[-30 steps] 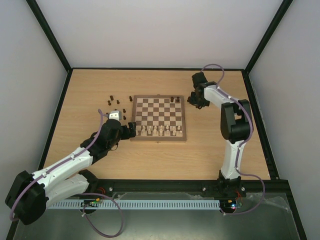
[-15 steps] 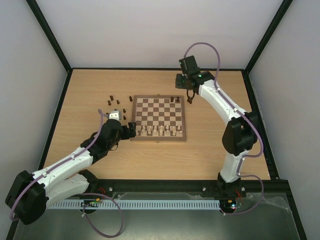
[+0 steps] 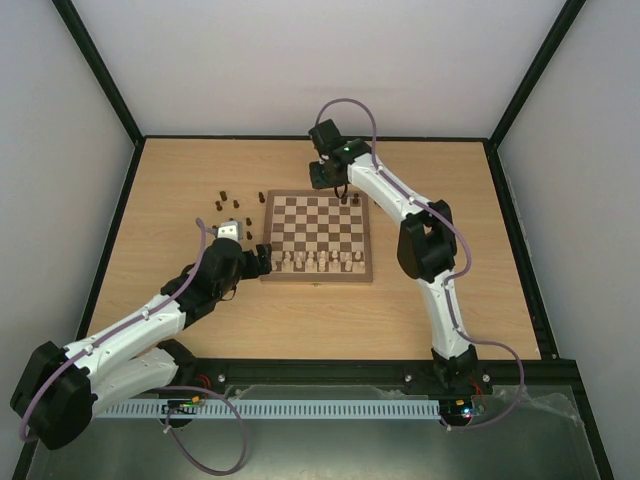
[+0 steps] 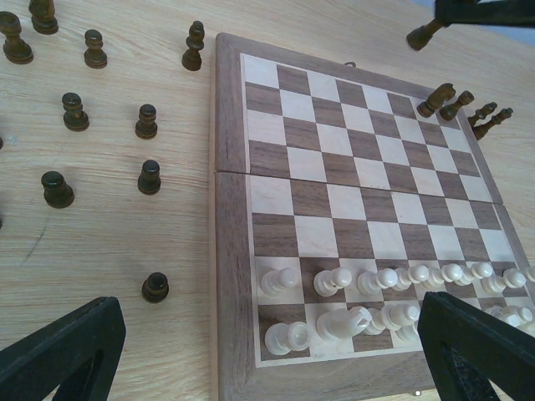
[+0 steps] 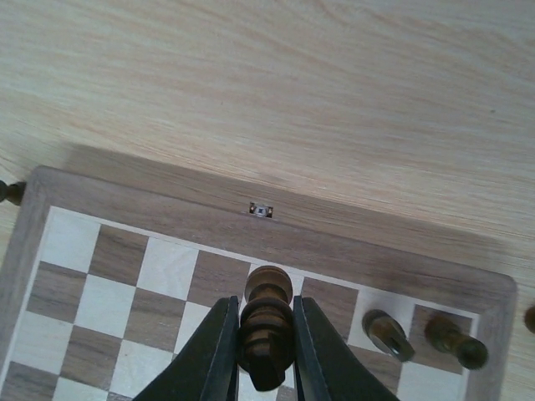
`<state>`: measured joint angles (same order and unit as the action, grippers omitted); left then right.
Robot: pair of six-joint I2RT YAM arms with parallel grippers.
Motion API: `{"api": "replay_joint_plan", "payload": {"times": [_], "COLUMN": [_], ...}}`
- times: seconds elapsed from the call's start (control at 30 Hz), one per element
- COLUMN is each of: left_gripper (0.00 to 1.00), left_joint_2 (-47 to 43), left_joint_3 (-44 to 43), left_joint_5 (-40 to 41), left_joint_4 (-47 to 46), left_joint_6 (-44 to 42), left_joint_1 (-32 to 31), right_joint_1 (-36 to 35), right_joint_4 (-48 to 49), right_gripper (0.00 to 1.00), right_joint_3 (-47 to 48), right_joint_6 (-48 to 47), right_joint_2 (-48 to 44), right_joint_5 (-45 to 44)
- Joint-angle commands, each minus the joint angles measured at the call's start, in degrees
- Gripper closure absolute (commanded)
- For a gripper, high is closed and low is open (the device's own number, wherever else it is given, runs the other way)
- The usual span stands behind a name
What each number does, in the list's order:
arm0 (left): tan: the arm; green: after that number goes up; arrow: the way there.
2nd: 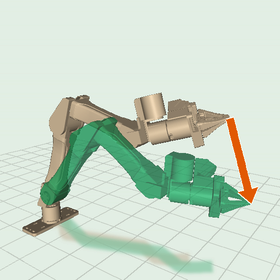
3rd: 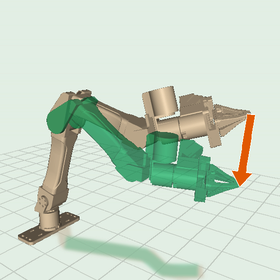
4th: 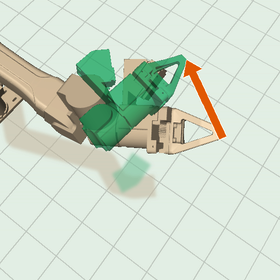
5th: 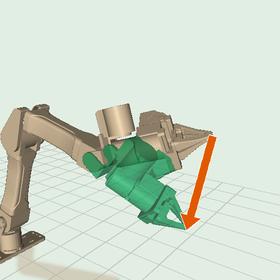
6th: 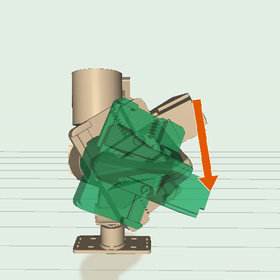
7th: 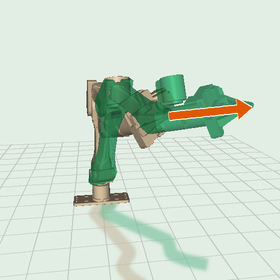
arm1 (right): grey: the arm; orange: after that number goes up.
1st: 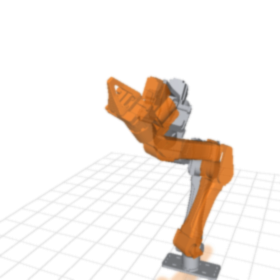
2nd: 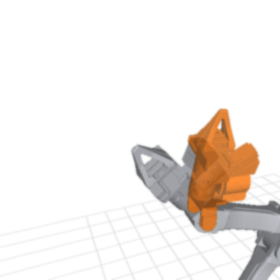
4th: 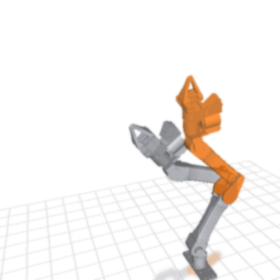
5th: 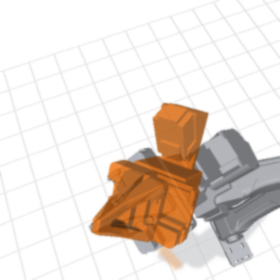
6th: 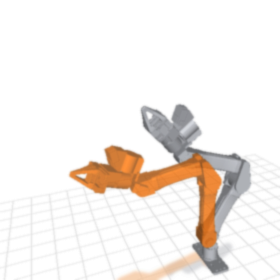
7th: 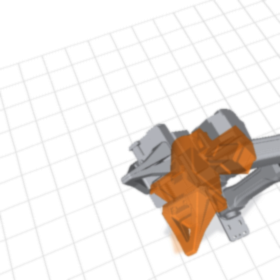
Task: Set up the chess pieces on the board
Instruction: Place the chess piece on the chessboard.
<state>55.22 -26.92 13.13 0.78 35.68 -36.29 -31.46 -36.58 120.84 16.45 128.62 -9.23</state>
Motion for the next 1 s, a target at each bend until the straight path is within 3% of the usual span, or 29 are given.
{"api": "replay_joint_plan", "payload": {"times": [0.0,0.97], "left_gripper": [0.01,0.01], "left_joint_2": [-0.7,-1.2], "left_joint_3": [0.8,1.0], "left_joint_5": [0.9,1.2], "left_joint_4": [0.1,0.3], "left_joint_6": [-0.4,-0.4], "left_joint_1": [0.4,0.4], "right_joint_1": [-0.8,-3.3], "right_joint_4": [-6.1,-7.3], "right_gripper": [0.88,0.84], "right_joint_3": [5.4,11.5], "right_joint_6": [-2.0,-2.7], "right_joint_2": [2.9,12.9], "right_joint_5": [-0.2,0.3]}}
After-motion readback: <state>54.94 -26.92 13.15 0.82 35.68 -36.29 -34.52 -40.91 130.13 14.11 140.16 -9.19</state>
